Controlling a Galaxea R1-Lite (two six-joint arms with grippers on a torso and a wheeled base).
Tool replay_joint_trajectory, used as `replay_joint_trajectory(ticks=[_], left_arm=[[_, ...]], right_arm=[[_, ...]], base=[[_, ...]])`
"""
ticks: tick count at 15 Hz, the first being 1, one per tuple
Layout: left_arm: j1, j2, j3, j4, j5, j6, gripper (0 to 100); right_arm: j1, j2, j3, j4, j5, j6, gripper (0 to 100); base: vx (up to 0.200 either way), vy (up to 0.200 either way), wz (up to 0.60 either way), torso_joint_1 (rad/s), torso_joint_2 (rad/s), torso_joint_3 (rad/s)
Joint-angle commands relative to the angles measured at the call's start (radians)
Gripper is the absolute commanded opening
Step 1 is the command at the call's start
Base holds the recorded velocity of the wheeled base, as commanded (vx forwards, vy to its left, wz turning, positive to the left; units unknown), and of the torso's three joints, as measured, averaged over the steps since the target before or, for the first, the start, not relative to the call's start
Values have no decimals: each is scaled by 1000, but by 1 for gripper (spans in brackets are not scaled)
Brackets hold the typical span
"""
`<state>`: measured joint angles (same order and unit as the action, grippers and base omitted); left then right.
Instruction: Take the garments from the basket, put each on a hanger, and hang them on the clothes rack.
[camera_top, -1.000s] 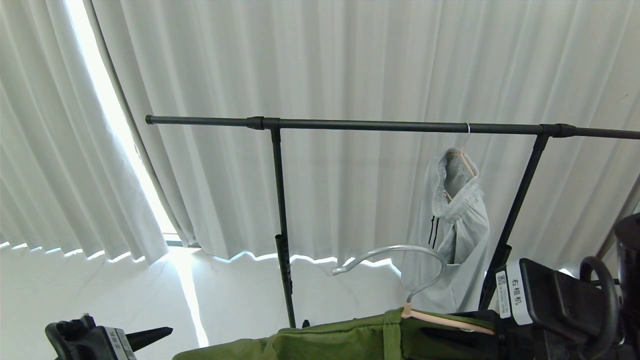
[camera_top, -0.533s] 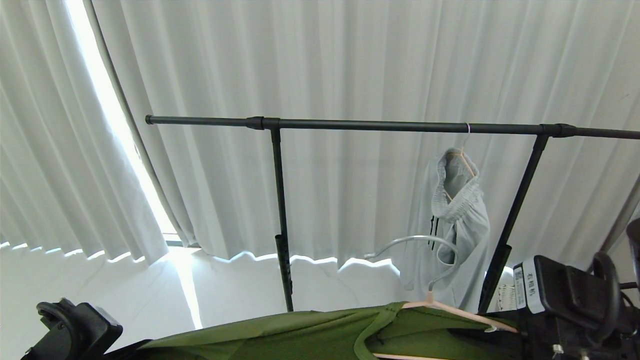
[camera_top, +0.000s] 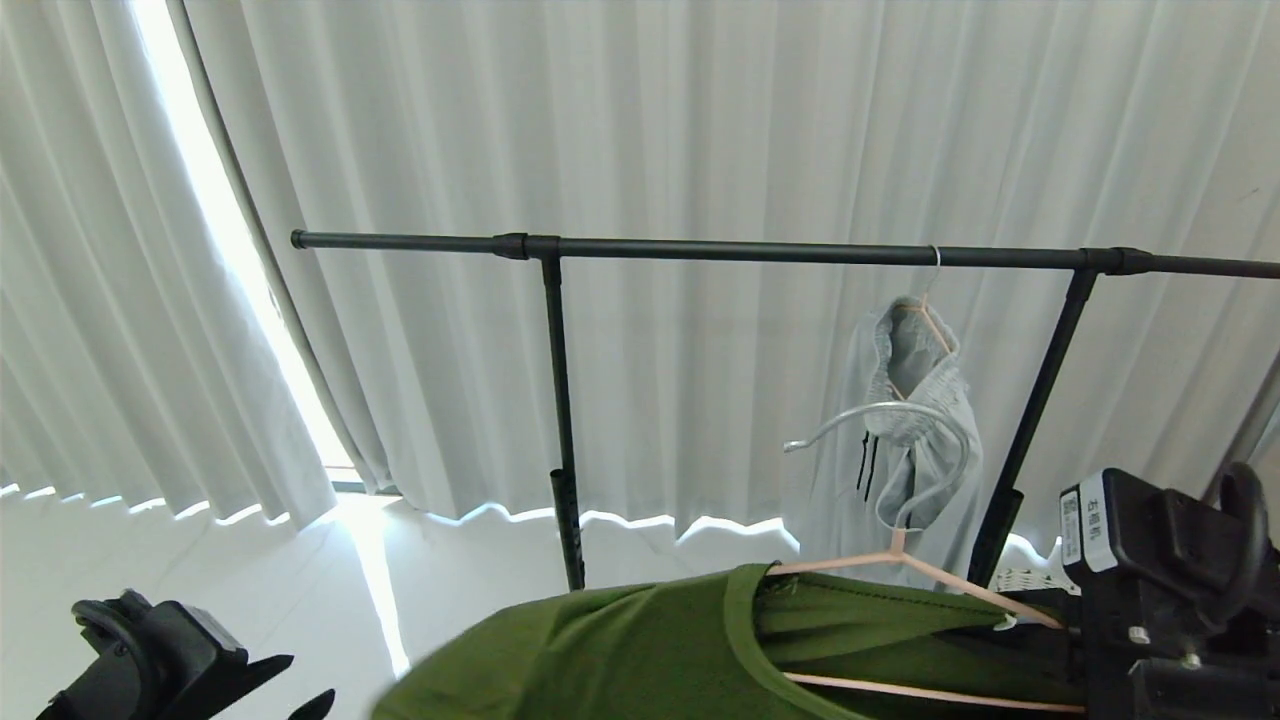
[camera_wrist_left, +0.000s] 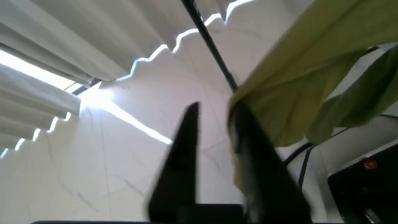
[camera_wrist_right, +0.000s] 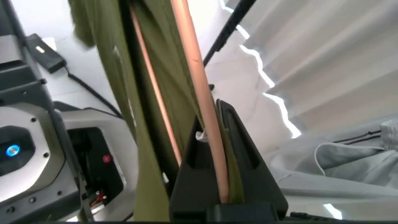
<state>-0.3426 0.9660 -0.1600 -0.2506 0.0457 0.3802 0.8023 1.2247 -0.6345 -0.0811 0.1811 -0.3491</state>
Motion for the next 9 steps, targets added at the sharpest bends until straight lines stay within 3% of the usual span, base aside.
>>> replay_joint_trajectory(ticks=[1, 7, 8, 9], left_arm=[[-6, -6, -10, -1, -3, -1, 100], [-33, -10, -102, -1, -3, 2, 100], [-38, -12, -115, -2, -3, 25, 100], [-38, -12, -116, -2, -3, 32, 100]], right_arm=[[-20, 22, -11, 3, -32, 9, 0], [-106, 131, -162, 99, -250, 228, 0], [-117, 193, -225, 116, -304, 334, 0], [-120, 220, -249, 119, -331, 375, 0]], base=[[0, 0, 0, 0, 0, 0], [0, 0, 0, 0, 0, 0], [0, 0, 0, 0, 0, 0], [0, 0, 0, 0, 0, 0]])
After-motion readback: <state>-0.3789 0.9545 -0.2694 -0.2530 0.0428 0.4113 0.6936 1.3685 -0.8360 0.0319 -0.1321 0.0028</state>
